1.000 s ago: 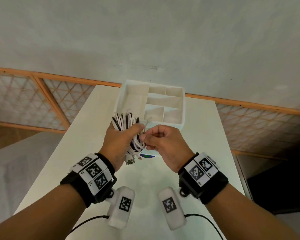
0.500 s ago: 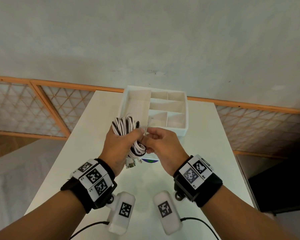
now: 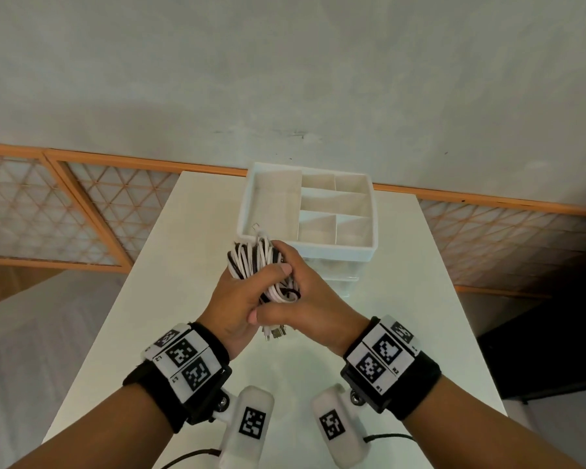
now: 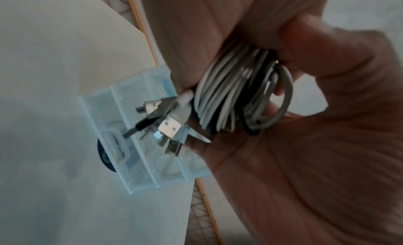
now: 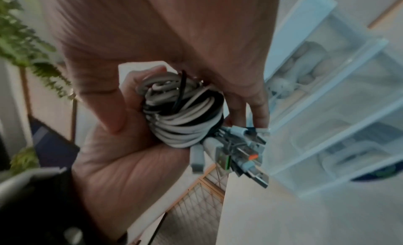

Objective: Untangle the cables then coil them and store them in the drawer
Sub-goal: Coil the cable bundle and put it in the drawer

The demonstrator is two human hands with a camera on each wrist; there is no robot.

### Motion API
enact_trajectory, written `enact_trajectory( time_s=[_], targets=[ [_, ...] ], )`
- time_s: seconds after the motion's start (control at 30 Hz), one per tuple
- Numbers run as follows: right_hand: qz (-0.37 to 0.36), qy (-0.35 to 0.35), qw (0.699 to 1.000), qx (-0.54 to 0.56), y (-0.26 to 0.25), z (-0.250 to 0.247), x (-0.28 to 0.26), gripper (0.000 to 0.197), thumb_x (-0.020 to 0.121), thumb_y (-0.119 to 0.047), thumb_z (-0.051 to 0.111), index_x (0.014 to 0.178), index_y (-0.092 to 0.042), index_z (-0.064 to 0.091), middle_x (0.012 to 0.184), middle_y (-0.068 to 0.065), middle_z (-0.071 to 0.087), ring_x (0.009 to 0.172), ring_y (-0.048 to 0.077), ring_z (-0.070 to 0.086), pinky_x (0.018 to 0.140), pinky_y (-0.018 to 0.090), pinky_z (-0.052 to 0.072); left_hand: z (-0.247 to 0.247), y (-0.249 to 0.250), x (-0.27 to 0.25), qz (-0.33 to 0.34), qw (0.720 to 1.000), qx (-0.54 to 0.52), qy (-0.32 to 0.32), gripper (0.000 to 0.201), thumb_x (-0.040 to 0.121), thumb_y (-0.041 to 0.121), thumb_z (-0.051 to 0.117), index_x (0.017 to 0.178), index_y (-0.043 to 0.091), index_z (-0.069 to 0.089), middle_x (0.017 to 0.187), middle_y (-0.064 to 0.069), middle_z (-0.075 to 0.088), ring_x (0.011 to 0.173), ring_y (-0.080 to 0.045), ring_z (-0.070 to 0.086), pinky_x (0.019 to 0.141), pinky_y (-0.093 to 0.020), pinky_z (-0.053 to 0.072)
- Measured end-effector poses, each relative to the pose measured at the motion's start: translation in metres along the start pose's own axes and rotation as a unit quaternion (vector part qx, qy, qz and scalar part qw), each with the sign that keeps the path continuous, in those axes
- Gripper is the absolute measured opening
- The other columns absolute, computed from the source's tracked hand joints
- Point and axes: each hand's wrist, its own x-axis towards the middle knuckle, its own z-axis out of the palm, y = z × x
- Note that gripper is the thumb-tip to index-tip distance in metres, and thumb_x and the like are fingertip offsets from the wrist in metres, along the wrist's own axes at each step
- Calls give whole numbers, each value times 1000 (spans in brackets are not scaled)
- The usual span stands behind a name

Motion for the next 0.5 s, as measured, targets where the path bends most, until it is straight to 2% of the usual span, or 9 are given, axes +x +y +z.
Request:
enact_trajectory(
  time_s=[0.07,0.13,0.2,0.23,0.3,0.33,0.43,0.5],
  targets=[
    [-6,20,1000,-10,7,2,2,90,69,7,77,140,-36,42,117,2,71,104,21,71,89,50,59,-3,-2,-2,-21,1000,8,-18,36,79,6,66,112,-7,62,94,-21,63,89,-32,66,76,-39,57],
    [-7,46,998,-32,18,6,3,96,66,3,78,145,-37,39,117,-2,71,104,19,71,86,51,60,-5,-4,-3,-42,999,17,-22,41,80,6,66,117,-10,58,100,-24,62,91,-31,66,77,-38,58],
    [0,76,995,-58,28,9,2,100,66,0,79,147,-40,37,117,-6,72,105,13,71,86,45,61,-6,-6,-4,-67,996,58,-27,39,85,8,68,120,-6,60,107,-25,67,96,-31,69,80,-37,58],
    [6,87,993,-74,32,9,1,99,66,-2,80,146,-43,37,116,-8,72,104,9,70,85,41,61,-7,-6,-5,-84,992,91,-30,35,89,12,69,121,0,62,111,-22,70,98,-30,71,80,-38,58],
    [13,91,988,-123,35,8,-1,97,67,-7,80,144,-46,37,113,-13,72,100,4,70,84,34,61,-14,-8,-7,-126,982,140,-31,31,90,23,69,118,11,66,106,-14,75,91,-26,74,75,-38,59],
    [14,83,985,-148,36,8,-1,96,67,-10,81,144,-47,37,111,-15,72,99,3,70,85,34,61,-18,-8,-8,-148,978,148,-28,31,89,26,70,116,12,67,103,-13,76,86,-25,74,72,-39,59],
    [19,41,987,-153,34,9,1,101,62,-22,88,145,-46,35,114,-14,71,105,7,69,92,38,58,-29,-6,-9,-184,974,126,-49,28,86,19,71,112,8,70,104,-15,75,87,-26,72,75,-42,60],
    [18,34,990,-133,34,7,6,104,58,-26,92,144,-46,37,118,-11,71,110,9,68,98,39,55,-32,-6,-6,-191,973,110,-72,27,86,15,69,111,6,70,96,-15,73,80,-22,71,65,-33,57]
  ],
)
